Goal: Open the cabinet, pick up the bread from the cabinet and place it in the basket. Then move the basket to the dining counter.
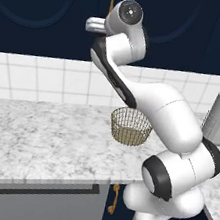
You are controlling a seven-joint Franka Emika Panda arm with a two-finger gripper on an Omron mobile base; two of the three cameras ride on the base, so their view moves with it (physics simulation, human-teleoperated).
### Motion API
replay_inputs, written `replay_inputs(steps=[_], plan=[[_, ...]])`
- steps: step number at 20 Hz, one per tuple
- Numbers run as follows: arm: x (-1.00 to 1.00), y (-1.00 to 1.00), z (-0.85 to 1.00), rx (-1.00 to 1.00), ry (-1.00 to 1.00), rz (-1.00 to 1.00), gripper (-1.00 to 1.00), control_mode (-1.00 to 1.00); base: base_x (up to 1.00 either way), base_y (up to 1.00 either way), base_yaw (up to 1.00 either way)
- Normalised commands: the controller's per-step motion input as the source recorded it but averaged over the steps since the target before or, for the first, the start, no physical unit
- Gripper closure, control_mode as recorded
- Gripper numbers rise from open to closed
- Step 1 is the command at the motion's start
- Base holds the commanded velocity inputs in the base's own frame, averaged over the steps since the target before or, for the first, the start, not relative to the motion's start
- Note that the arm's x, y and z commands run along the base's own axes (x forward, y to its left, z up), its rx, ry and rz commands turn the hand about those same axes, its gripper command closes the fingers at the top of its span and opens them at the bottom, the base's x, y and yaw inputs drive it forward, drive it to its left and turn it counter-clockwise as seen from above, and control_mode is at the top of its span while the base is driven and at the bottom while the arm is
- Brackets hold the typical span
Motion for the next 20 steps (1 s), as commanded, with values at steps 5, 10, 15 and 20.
replay_inputs(steps=[5, 10, 15, 20], plan=[[0.25, 0.00, -0.06, 0.00, -0.03, 0.00, 1.00, -1.00, 0.00, 0.00, 0.00], [-0.47, -0.18, 0.01, 0.01, -0.10, -0.02, 1.00, -1.00, 0.00, 0.00, 0.00], [-0.85, -0.52, 0.03, 0.02, 0.00, -0.03, 1.00, -1.00, 0.00, 0.00, 0.00], [-0.98, -0.80, 0.04, 0.05, 0.00, -0.02, 1.00, -1.00, 0.00, 0.00, 0.00]])
